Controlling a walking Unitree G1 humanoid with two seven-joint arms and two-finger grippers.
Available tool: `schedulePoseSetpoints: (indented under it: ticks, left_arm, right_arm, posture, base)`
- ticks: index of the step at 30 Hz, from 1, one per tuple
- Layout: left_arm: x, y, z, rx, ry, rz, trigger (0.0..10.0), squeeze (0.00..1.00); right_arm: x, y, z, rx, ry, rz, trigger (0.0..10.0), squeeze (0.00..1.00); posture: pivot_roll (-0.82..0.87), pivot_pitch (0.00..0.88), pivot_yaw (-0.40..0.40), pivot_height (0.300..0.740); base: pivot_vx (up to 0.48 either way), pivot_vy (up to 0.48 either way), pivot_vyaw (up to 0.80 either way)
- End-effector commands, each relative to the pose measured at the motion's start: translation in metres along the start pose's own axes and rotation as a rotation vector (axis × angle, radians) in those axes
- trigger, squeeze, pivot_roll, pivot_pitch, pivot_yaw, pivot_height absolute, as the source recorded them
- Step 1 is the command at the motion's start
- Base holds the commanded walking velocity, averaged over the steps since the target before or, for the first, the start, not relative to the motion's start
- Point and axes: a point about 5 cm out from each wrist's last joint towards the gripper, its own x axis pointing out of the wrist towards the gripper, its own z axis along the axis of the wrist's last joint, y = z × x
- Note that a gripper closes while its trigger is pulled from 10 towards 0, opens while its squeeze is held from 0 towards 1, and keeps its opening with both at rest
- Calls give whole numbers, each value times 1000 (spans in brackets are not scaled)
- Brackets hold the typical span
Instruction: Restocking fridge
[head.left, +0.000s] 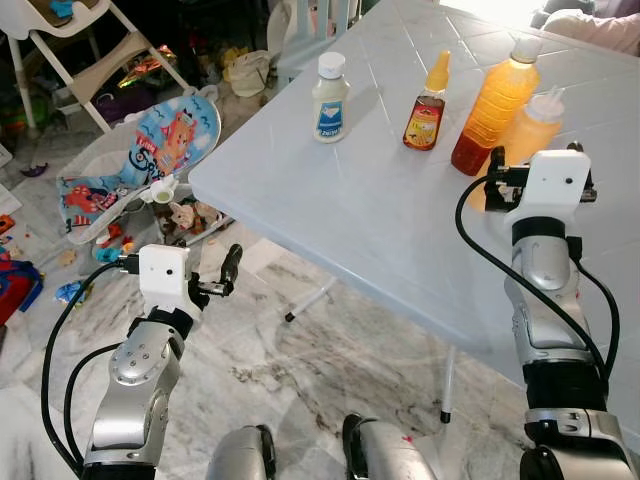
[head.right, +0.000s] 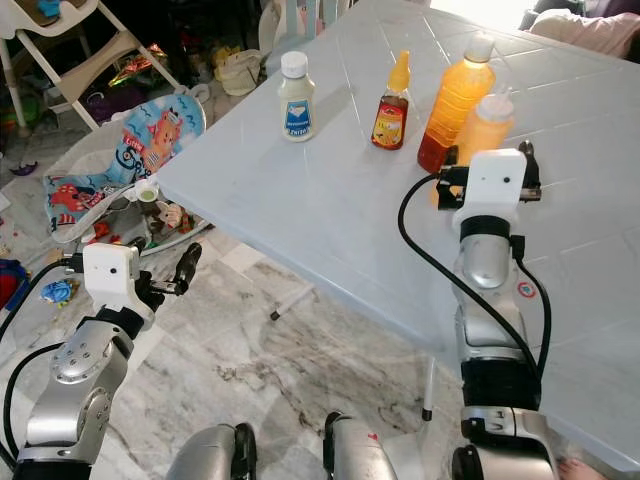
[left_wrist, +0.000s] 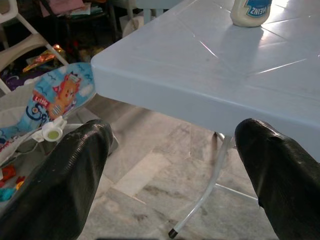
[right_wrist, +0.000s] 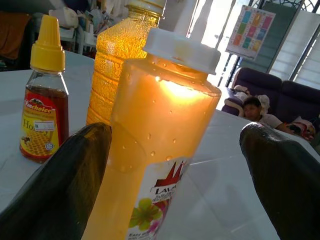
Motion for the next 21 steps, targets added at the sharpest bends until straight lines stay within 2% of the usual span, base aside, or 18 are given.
schedulePoseSetpoints:
  ticks: [1, 8, 9, 17, 18, 19, 21]
  left_arm:
    - [-3, 1, -1, 17, 17, -9, 10000, 0]
    - [-5, 2, -1, 24, 26, -9, 10000, 0]
    - [-5, 2, -1, 24, 27, -8, 10000, 0]
    - [-6, 2, -1, 25, 31, -7, 10000, 0]
    - [-6, 2, -1, 24, 32, -7, 10000, 0]
    - [-6, 1, -1, 24, 33, -7, 10000, 0]
    - [-6, 1, -2, 23, 34, -7, 10000, 0]
  right_arm:
    - [3, -4, 1, -4, -8, -19, 10000, 0]
    - [13, -1, 2, 3, -27, -4, 10000, 0]
    - [15, 0, 2, 23, -35, 8, 10000, 1000]
    - [21, -1, 4, 5, -46, -7, 10000, 1000]
    - [22, -2, 4, 5, -46, -8, 10000, 804]
    - [24, -2, 4, 6, -48, -7, 10000, 0]
    - [25, -2, 4, 7, -49, -6, 10000, 0]
  posture:
    - [18, 186, 50, 740]
    - [29, 191, 53, 740]
    - [29, 191, 53, 740]
    - [32, 197, 52, 740]
    - [31, 198, 53, 740]
    - [30, 199, 53, 740]
    - [30, 199, 53, 740]
  base:
    - [0, 0, 0]
    - [0, 0, 0]
    - [0, 0, 0]
    - [0, 0, 0]
    - [0, 0, 0]
    - [0, 0, 0]
    - [0, 0, 0]
